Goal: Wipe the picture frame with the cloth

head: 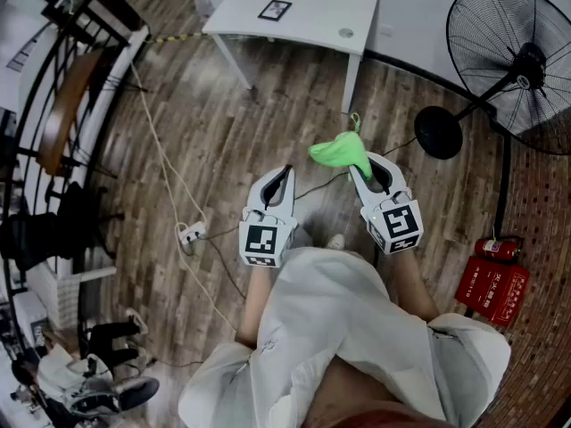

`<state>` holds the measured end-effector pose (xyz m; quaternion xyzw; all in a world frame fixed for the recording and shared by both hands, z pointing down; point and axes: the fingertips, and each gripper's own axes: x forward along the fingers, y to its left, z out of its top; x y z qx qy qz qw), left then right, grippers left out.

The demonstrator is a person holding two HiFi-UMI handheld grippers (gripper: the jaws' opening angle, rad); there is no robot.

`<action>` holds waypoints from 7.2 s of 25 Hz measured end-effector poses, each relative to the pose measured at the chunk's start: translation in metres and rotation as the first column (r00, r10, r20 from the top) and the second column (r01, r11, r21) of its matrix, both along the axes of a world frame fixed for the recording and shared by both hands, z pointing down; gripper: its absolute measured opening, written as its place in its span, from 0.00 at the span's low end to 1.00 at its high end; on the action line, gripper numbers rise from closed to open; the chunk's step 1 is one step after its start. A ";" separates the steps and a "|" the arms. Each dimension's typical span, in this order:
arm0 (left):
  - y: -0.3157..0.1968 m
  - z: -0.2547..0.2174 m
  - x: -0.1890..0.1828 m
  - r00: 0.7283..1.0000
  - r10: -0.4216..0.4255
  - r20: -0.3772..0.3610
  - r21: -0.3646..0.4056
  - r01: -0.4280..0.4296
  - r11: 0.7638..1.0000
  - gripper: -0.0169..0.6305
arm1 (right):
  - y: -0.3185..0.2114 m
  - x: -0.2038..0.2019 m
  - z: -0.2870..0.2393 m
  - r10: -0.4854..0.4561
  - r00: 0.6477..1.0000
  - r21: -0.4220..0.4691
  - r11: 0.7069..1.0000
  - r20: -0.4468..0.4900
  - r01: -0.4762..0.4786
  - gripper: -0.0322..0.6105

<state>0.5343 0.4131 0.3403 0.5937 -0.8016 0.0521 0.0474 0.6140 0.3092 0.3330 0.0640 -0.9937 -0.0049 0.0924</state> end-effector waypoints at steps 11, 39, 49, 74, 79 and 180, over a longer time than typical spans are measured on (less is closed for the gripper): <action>-0.017 0.000 -0.022 1.000 -0.010 0.026 0.018 0.010 1.000 0.06 | -0.015 -0.022 0.004 0.008 1.000 -0.020 1.000 0.016 -0.007 0.19; -0.116 0.023 -0.320 0.998 0.056 -0.009 0.004 -0.056 0.998 0.06 | -0.118 -0.298 0.037 0.131 0.989 -0.044 0.990 -0.074 -0.135 0.19; -0.128 0.021 -0.365 0.998 0.053 -0.018 0.024 -0.053 0.998 0.06 | -0.130 -0.336 0.035 0.152 0.986 -0.028 0.988 -0.069 -0.155 0.19; -0.266 0.048 -0.506 0.999 -0.009 -0.053 -0.038 0.007 0.999 0.06 | -0.275 -0.496 0.066 0.080 0.992 -0.128 0.988 -0.100 -0.092 0.19; -0.303 0.046 -0.534 0.998 -0.022 -0.063 -0.056 0.018 0.998 0.06 | -0.312 -0.531 0.069 0.053 0.992 -0.166 0.983 -0.113 -0.071 0.19; -0.525 0.290 -0.698 0.649 0.659 -0.381 -0.413 -0.757 0.506 0.06 | -0.464 -0.789 0.277 0.370 0.793 -0.388 0.722 -0.483 -0.573 0.19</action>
